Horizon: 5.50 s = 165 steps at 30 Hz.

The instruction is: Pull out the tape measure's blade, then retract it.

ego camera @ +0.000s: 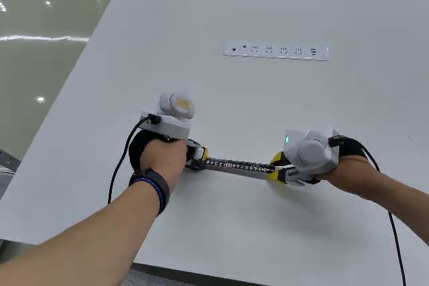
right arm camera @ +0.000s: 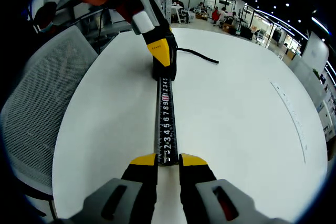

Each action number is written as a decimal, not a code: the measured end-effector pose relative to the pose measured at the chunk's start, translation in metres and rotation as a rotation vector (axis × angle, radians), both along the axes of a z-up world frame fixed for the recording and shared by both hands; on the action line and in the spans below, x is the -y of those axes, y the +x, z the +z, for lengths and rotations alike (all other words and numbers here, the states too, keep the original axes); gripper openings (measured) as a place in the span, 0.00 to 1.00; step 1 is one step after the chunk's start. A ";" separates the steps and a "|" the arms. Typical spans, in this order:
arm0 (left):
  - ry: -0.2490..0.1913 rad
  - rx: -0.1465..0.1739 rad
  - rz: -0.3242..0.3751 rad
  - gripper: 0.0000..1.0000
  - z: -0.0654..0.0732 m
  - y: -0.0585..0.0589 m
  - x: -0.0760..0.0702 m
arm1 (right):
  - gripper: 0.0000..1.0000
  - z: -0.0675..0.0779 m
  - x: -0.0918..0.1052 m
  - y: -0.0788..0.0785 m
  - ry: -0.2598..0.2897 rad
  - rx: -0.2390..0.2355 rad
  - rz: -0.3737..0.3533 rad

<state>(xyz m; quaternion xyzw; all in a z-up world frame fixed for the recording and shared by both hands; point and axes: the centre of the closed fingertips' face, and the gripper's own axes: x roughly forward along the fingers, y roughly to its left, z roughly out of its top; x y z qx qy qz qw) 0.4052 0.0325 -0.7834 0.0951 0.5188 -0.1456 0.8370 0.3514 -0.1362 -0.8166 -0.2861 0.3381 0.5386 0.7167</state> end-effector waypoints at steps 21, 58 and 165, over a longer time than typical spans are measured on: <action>-0.001 0.003 0.000 0.56 0.000 0.002 0.001 | 0.14 0.001 -0.019 0.005 0.012 -0.001 0.017; -0.003 0.007 0.004 0.56 -0.004 0.005 0.000 | 0.14 -0.003 -0.044 0.011 0.017 -0.008 0.031; -0.001 0.036 0.051 0.56 -0.003 0.006 -0.004 | 0.13 -0.004 -0.115 0.029 0.101 0.020 0.088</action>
